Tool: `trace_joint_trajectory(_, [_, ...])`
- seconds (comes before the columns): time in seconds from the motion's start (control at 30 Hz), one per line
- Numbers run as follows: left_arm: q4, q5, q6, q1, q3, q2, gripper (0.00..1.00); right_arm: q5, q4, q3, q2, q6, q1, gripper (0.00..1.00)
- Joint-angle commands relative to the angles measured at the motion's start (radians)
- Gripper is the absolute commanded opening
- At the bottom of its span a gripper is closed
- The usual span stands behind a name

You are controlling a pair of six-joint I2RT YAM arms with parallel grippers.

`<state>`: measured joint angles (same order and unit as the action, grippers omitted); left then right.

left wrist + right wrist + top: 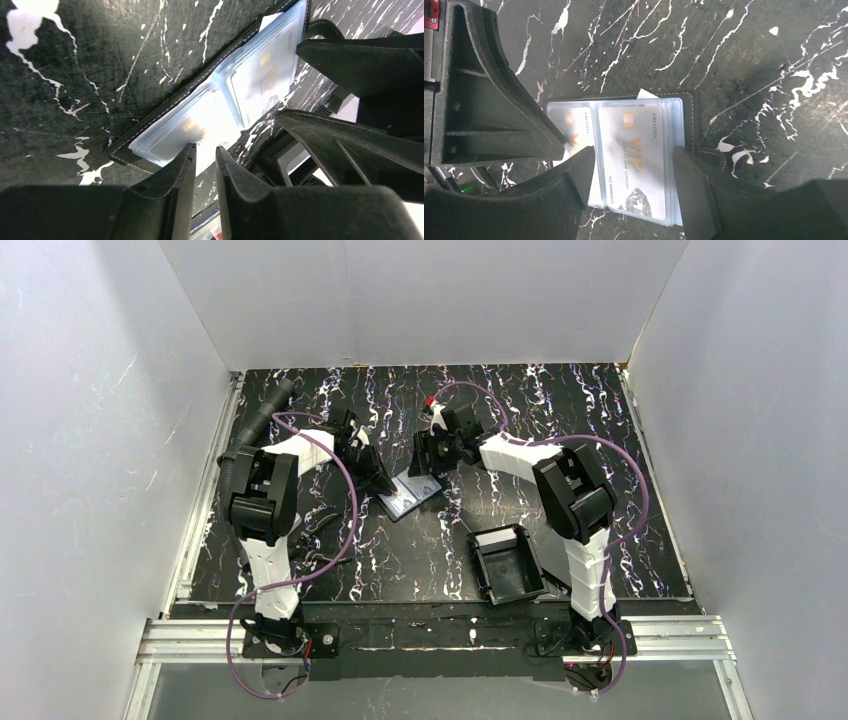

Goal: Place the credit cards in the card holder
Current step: Open the card holder at the center of the board.

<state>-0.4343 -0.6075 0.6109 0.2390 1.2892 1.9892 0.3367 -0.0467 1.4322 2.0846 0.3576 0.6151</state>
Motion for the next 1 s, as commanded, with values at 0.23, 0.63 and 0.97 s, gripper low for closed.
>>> trace_joint_trajectory(0.23, [-0.059,0.072,-0.062,0.005,0.01,0.064,0.17,0.015,-0.006,-0.047,-0.03,-0.024,-0.009,0.69])
trace_joint_trajectory(0.63, [-0.063,0.091,-0.069,0.028,0.019,0.075,0.15,0.283,0.404,-0.263,-0.168,0.353,-0.007,0.6])
trace_joint_trajectory(0.97, [-0.087,0.13,-0.123,0.027,0.011,-0.019,0.21,0.237,0.364,-0.269,-0.177,0.318,0.045,0.59])
